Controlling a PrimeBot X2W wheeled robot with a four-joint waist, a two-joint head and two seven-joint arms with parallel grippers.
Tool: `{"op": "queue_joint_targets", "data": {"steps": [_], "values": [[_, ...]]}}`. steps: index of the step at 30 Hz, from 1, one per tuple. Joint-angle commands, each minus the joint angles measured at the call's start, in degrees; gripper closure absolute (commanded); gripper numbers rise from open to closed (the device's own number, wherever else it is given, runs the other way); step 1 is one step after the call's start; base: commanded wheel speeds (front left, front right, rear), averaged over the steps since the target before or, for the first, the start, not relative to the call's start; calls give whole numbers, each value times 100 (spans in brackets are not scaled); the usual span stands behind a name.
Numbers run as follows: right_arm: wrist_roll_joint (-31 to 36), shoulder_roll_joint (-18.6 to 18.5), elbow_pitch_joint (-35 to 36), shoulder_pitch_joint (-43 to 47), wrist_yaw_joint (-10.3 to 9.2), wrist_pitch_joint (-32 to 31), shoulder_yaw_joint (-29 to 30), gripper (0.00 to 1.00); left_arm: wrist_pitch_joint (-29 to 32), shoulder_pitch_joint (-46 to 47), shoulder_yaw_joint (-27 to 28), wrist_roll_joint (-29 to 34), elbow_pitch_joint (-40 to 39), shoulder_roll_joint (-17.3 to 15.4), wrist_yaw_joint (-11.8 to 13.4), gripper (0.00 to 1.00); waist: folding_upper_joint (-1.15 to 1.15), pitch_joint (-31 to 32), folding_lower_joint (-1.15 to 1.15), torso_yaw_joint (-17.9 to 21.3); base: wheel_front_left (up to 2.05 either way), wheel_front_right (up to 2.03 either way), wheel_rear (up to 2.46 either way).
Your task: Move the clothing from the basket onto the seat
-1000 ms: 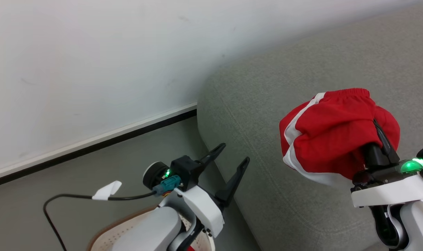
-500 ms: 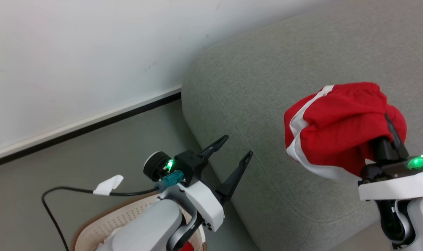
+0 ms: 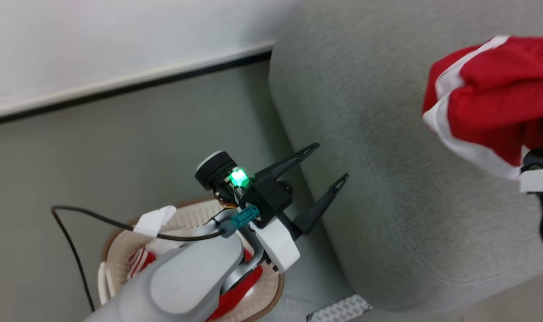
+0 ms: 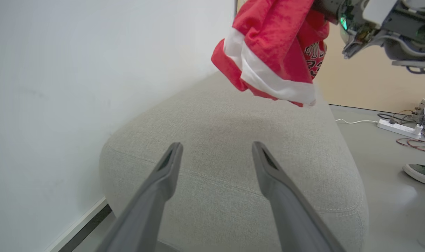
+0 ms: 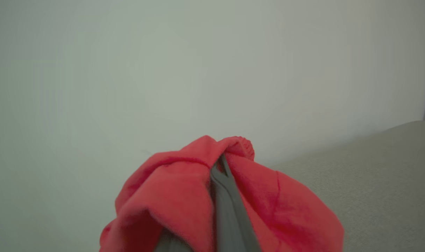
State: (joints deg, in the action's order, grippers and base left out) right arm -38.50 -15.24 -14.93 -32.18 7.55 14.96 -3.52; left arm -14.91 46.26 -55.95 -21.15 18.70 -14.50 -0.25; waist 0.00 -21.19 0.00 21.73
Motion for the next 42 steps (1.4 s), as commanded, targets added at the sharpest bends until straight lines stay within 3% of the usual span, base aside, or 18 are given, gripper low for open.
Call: {"op": "queue_joint_targets", "data": {"steps": [1, 7, 16, 22, 30, 31, 32, 33, 42], "values": [[-32, -85, -61, -127, -12, 17, 88, 100, -21, 89, -17, 118, -26, -5, -32, 0, 0, -406, 0, -302, 0, 0, 0], [-66, -423, -325, -533, -12, -2, 417, 100, -26, 296, -6, 431, -303, 27, -193, 0, 0, -943, 0, -536, 0, 0, 0], [-247, -1027, -633, -1296, -12, -206, 255, 100, -24, 536, 28, 667, -302, 81, -377, 0, 0, -1663, 0, -782, 0, 0, 0], [-284, -1312, -1368, -1763, -12, -533, 102, 100, -24, 640, 67, 785, -309, 180, -453, 0, 0, -1985, 0, -980, 0, 0, 0], [-328, -1509, -2384, -1925, -12, -1191, -465, 100, -24, 490, 238, 842, -289, 254, -509, 0, 0, -1917, 0, -1131, 0, 0, 0], [-316, -1535, -2499, -1916, -12, -1308, -560, 69, -25, 473, 254, 863, -275, 262, -519, 0, 0, -1891, 0, -1138, 0, 0, 0], [-286, -1544, -2595, -1924, -12, -1387, -653, 46, -25, 454, 267, 882, -263, 270, -522, 0, 0, -1859, 0, -1140, 0, 0, 0], [-252, -1556, -2674, -1933, -12, -1464, -753, 0, -25, 434, 291, 885, -268, 292, -524, 0, 0, -1826, 0, -1137, 0, 0, 0], [-437, -1680, -2967, -1951, -12, -1726, -1352, 0, -25, 135, 463, 893, -140, 338, -574, 0, 0, -1284, 0, -1014, 0, 0, 0]]}}
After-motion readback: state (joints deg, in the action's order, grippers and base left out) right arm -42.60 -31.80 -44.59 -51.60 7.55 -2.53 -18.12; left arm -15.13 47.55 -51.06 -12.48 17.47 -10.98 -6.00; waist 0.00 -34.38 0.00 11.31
